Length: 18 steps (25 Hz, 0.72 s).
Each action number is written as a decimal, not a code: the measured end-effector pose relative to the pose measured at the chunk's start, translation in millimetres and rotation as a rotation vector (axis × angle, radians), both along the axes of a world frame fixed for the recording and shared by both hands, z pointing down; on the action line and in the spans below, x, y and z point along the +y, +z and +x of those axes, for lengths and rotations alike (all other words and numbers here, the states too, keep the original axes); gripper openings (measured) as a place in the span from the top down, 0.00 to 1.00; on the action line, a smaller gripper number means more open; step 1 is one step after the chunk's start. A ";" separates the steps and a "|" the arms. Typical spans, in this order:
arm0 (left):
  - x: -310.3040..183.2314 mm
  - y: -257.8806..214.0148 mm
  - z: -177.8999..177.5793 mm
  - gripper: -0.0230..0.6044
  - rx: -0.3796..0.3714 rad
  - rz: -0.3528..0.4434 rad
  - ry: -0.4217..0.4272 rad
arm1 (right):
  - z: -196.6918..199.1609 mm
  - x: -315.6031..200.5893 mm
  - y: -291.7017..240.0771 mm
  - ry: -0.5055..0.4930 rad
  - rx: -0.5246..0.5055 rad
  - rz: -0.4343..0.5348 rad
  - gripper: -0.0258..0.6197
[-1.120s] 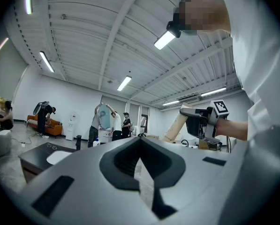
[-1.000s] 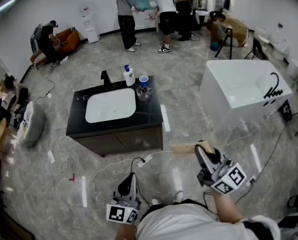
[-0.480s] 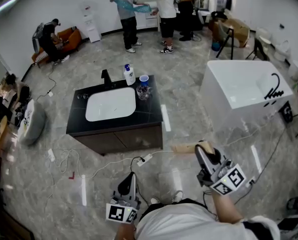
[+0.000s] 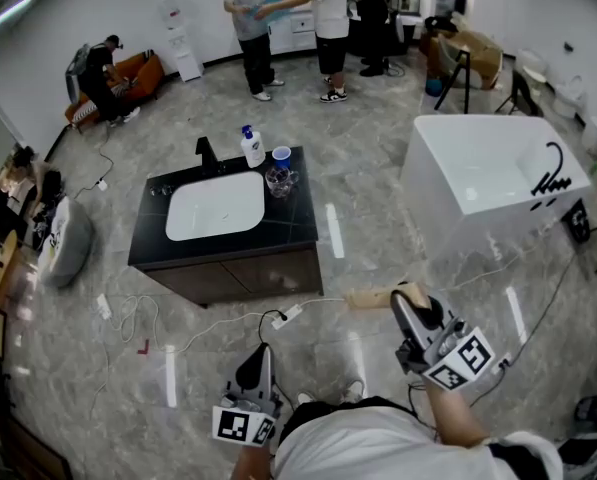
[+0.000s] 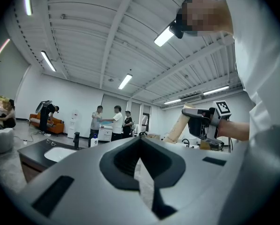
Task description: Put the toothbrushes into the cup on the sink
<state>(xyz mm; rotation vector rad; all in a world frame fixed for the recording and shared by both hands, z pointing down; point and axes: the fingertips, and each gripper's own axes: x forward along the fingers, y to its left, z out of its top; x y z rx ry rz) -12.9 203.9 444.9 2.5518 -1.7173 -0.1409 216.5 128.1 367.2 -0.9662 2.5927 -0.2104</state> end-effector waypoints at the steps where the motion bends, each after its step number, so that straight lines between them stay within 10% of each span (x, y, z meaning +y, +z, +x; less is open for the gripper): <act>1: 0.2 -0.2 0.2 0.97 0.001 -0.001 0.001 | -0.3 0.7 -0.8 0.000 0.002 0.002 0.83; 18: 2.1 -4.5 -7.6 0.97 -0.022 -0.005 -0.002 | -13.6 -0.2 -0.7 -0.022 -0.027 0.006 0.83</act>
